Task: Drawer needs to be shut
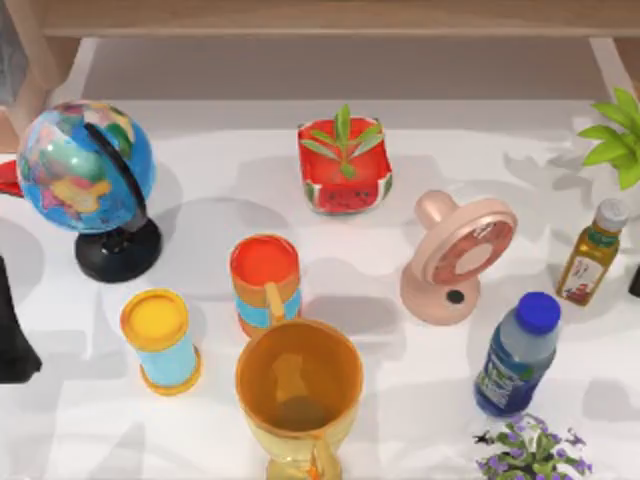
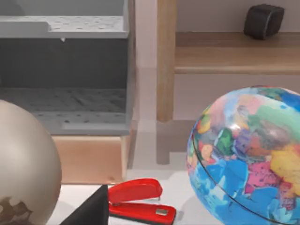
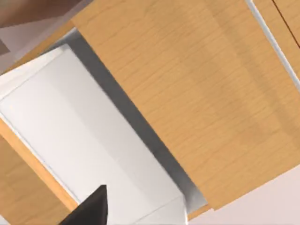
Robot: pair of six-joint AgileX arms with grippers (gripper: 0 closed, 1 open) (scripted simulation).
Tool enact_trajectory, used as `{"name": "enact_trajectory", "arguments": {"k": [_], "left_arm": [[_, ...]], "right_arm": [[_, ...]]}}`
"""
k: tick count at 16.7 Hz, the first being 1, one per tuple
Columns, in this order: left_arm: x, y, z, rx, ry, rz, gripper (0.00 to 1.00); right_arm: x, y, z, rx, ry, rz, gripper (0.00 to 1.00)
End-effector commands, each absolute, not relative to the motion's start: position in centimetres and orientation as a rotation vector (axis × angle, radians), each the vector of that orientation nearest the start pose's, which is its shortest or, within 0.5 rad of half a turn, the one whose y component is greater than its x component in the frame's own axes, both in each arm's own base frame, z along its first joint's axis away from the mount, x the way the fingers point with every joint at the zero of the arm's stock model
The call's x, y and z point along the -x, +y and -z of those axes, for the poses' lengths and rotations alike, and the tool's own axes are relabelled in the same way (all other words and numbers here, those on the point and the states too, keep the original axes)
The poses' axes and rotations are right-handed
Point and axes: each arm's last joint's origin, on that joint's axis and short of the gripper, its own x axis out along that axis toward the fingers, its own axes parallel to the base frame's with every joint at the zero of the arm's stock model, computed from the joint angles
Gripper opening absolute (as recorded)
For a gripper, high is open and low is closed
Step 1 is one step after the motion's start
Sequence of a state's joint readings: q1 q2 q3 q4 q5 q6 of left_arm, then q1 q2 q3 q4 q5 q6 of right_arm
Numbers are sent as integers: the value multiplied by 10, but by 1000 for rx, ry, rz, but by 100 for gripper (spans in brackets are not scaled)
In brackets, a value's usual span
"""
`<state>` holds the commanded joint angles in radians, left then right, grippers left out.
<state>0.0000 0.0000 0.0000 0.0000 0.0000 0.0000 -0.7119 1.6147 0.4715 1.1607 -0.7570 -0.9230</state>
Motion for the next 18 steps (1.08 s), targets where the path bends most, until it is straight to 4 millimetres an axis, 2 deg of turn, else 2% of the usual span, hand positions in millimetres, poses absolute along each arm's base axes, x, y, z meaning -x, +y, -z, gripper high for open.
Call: {"name": "enact_trajectory", "arguments": {"k": [4, 8, 11, 18], "left_arm": [[-106, -1, -160, 0, 0, 0, 100], [-106, -1, -160, 0, 0, 0, 100], [-106, -1, -160, 0, 0, 0, 100], [-106, -1, -160, 0, 0, 0, 100]], "right_arm": [[-228, -173, -126, 1237, -18, -43, 100], [-226, -177, -100, 1468, -3, -13, 100], [-225, -178, -90, 1561, 7, 6, 100], [-230, -178, -89, 1570, 7, 7, 100]]}}
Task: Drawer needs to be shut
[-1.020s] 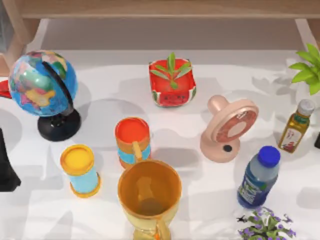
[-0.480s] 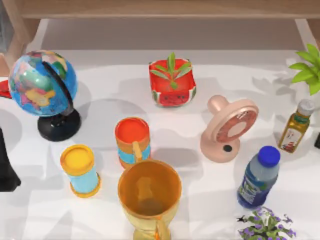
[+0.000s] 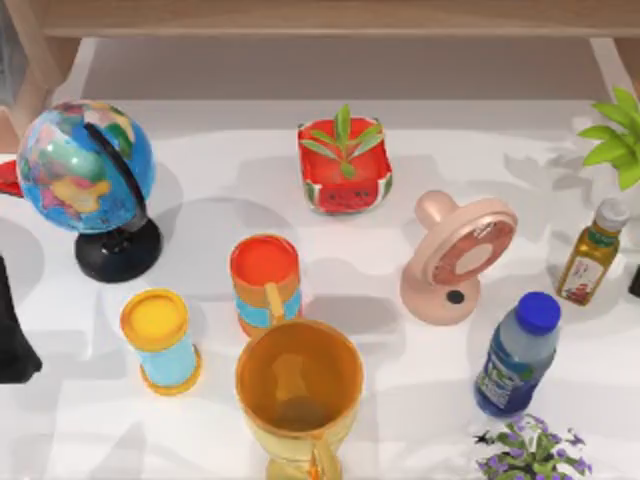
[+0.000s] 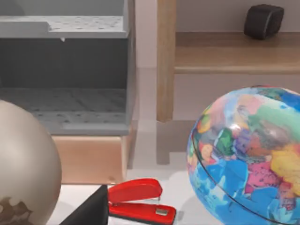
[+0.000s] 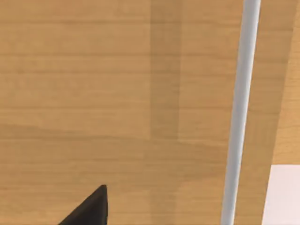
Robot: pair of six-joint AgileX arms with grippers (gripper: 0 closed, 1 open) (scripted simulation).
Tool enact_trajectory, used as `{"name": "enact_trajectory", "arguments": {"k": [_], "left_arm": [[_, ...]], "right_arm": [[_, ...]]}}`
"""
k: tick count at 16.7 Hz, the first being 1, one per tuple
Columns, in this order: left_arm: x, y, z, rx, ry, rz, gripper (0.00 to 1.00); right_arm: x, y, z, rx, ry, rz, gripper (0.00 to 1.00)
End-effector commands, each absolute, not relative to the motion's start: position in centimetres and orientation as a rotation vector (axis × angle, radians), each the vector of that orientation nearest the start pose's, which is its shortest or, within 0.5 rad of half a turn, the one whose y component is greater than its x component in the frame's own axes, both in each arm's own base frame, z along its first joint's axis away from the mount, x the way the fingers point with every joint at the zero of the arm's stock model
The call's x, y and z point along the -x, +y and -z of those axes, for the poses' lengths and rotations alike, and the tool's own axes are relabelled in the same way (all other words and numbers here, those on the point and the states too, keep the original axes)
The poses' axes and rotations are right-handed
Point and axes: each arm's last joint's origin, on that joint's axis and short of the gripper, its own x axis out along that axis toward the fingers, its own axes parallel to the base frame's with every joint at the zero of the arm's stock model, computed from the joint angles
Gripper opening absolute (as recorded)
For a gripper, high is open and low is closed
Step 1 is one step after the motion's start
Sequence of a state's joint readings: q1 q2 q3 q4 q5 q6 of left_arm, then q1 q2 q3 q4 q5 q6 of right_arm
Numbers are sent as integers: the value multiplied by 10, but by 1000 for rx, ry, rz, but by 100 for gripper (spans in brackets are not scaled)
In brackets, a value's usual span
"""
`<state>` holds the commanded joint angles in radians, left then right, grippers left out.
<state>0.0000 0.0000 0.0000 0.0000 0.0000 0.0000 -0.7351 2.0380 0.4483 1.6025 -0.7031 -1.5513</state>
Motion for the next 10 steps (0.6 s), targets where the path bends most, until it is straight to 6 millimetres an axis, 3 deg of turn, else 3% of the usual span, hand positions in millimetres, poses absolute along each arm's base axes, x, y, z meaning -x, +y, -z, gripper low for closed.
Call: {"name": "enact_trajectory", "arguments": {"k": [4, 8, 10], "left_arm": [[-106, -1, -160, 0, 0, 0, 100], [-106, -1, -160, 0, 0, 0, 100], [-106, -1, -160, 0, 0, 0, 100]], "right_arm": [[-249, -179, -89, 1571, 8, 8, 100], [-250, -179, -89, 1571, 8, 8, 100], [-250, -179, -89, 1571, 8, 8, 85]]}}
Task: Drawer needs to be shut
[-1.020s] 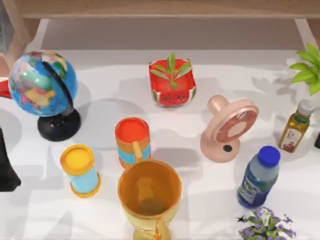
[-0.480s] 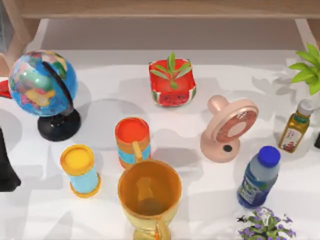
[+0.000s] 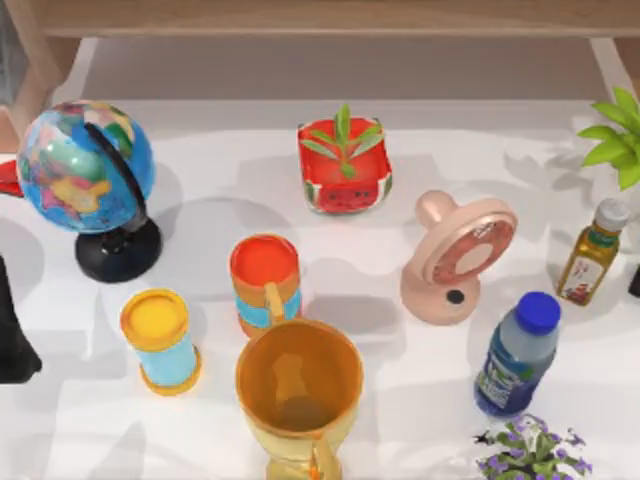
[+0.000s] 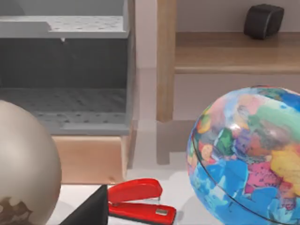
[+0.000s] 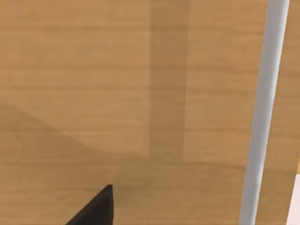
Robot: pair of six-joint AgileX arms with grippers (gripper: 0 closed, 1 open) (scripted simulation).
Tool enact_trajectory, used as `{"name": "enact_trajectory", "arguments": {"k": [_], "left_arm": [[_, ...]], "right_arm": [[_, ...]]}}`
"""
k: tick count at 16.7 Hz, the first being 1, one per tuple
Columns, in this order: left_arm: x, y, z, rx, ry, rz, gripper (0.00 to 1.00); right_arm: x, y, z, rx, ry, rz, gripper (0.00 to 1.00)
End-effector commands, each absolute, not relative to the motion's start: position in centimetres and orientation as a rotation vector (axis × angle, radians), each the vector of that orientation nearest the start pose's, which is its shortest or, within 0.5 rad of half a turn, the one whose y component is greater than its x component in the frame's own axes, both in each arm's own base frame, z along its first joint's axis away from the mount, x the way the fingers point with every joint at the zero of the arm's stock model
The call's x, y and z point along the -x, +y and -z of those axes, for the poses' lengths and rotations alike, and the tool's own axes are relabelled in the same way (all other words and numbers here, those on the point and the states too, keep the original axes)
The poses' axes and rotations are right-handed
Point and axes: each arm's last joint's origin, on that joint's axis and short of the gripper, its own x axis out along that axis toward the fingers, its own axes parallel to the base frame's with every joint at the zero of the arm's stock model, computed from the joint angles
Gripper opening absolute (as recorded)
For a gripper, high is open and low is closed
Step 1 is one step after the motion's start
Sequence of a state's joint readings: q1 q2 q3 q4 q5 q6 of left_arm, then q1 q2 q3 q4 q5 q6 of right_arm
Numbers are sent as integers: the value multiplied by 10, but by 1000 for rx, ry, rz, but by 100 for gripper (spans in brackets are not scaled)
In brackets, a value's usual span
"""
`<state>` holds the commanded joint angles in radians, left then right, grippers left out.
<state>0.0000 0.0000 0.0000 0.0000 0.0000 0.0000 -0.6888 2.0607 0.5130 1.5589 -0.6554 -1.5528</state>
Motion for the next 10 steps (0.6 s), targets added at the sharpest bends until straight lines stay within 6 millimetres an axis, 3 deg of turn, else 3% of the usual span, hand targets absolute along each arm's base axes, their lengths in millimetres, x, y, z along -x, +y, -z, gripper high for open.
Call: {"name": "enact_trajectory", "arguments": {"k": [10], "left_arm": [[-106, -1, -160, 0, 0, 0, 100]], "right_arm": [[-250, -179, -89, 1571, 8, 8, 10]]}}
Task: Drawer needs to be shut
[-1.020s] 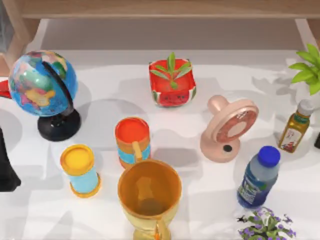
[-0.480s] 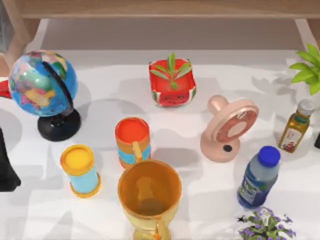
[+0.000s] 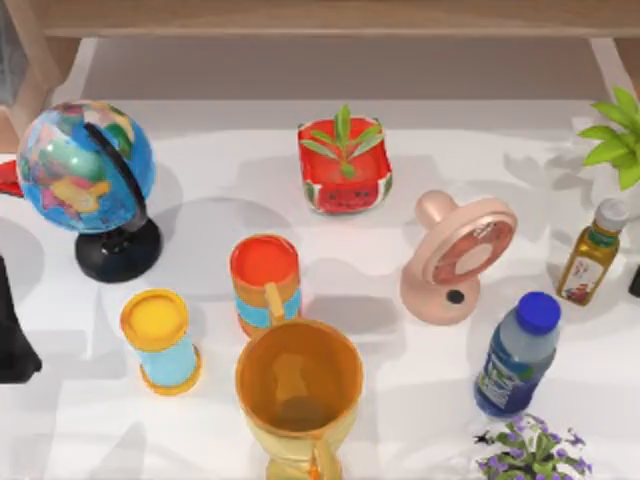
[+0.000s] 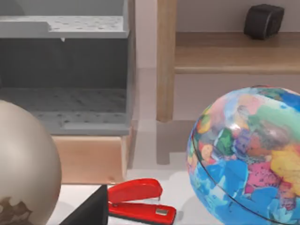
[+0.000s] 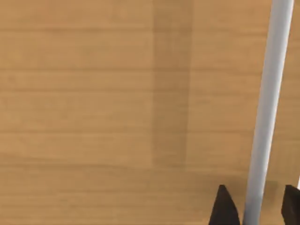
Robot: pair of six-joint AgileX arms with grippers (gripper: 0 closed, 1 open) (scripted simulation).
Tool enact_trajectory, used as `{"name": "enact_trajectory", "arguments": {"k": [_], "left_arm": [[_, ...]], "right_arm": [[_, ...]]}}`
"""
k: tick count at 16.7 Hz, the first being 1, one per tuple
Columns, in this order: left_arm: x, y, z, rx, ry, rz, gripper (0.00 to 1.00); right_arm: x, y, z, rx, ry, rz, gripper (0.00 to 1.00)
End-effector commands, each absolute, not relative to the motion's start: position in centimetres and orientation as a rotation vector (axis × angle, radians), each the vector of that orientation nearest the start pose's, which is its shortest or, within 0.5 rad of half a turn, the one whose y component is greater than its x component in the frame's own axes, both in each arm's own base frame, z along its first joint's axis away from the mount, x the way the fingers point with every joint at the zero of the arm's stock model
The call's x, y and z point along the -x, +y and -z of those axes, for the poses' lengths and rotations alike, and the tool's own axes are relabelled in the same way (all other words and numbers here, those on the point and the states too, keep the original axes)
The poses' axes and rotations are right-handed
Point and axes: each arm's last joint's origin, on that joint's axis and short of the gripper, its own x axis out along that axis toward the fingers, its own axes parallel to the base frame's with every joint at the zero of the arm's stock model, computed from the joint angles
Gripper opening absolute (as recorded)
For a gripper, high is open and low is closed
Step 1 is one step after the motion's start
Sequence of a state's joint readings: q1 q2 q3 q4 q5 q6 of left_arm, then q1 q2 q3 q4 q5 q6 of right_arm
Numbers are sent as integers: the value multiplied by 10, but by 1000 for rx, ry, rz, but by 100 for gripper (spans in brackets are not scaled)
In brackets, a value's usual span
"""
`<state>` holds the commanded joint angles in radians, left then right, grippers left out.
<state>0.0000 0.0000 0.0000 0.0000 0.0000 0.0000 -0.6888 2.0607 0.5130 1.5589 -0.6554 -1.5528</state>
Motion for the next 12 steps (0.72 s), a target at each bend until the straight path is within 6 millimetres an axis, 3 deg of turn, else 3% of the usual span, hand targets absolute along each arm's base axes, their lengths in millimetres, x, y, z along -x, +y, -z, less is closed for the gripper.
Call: {"name": "enact_trajectory", "arguments": {"k": [2, 12], "left_arm": [[-106, -1, -160, 0, 0, 0, 100], [-106, -1, -160, 0, 0, 0, 100]], "right_arm": [[-250, -179, -89, 1571, 8, 8, 0], [-254, -180, -88, 1567, 14, 8, 0]]}}
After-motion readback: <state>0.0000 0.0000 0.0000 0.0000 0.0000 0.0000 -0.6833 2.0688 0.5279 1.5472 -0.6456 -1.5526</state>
